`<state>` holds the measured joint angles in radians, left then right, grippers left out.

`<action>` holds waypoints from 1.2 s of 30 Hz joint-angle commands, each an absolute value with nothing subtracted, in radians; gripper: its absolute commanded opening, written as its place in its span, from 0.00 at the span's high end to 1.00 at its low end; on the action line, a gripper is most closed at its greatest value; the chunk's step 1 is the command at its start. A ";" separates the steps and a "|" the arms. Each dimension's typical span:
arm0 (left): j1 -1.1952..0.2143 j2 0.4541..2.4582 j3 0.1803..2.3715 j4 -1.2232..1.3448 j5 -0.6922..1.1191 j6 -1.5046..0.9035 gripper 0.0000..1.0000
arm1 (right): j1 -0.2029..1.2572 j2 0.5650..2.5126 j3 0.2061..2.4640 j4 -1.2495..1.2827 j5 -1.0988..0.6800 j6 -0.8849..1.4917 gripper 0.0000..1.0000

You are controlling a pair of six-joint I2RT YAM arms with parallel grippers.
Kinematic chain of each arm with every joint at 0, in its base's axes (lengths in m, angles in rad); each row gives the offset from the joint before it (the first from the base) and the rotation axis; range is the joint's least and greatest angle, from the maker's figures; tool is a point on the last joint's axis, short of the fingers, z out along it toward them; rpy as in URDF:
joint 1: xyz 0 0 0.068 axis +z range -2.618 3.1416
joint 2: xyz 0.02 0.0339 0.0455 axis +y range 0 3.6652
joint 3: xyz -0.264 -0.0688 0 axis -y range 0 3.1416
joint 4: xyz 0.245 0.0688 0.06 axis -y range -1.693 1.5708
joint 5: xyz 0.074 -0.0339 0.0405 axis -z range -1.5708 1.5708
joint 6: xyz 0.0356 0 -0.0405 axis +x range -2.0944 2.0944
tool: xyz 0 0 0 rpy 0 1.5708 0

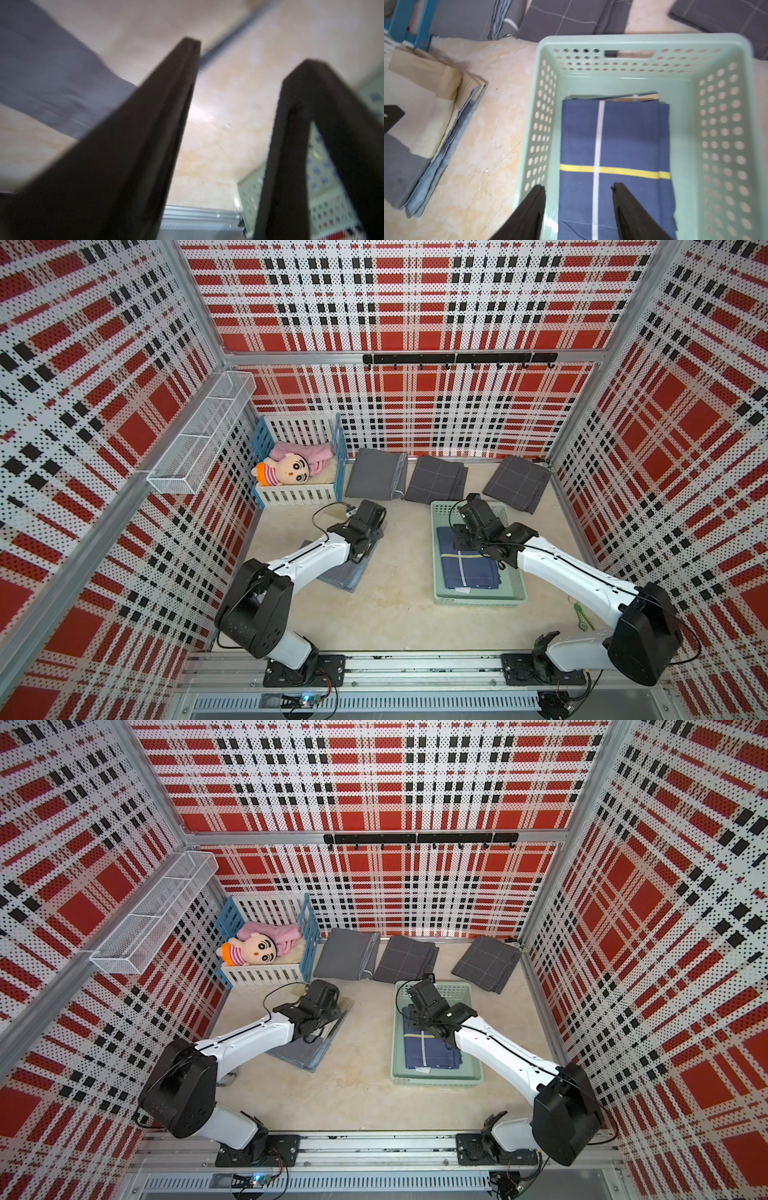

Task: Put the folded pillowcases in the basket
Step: Move the pillowcase to the center of the board.

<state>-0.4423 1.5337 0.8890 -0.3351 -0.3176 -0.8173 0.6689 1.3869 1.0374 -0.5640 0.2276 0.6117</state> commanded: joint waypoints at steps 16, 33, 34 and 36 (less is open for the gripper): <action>-0.566 1.611 0.644 -0.169 -0.065 -1.125 0.61 | 0.695 1.440 1.131 -0.522 0.171 0.610 0.41; -0.614 1.550 0.867 -0.153 -0.135 -1.149 0.52 | 0.811 1.524 1.179 -0.537 0.182 0.613 0.39; -0.577 1.540 0.871 -0.171 -0.139 -1.121 0.52 | 0.835 1.549 1.195 -0.535 0.181 0.618 0.38; -0.494 1.528 0.867 -0.187 -0.134 -1.061 0.52 | 0.877 1.600 1.233 -0.525 0.164 0.631 0.38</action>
<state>-0.5755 1.5585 0.8600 -0.1173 -0.1265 -1.1725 0.8295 1.5497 1.1885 -0.5282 0.1642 0.6147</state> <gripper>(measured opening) 0.476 0.623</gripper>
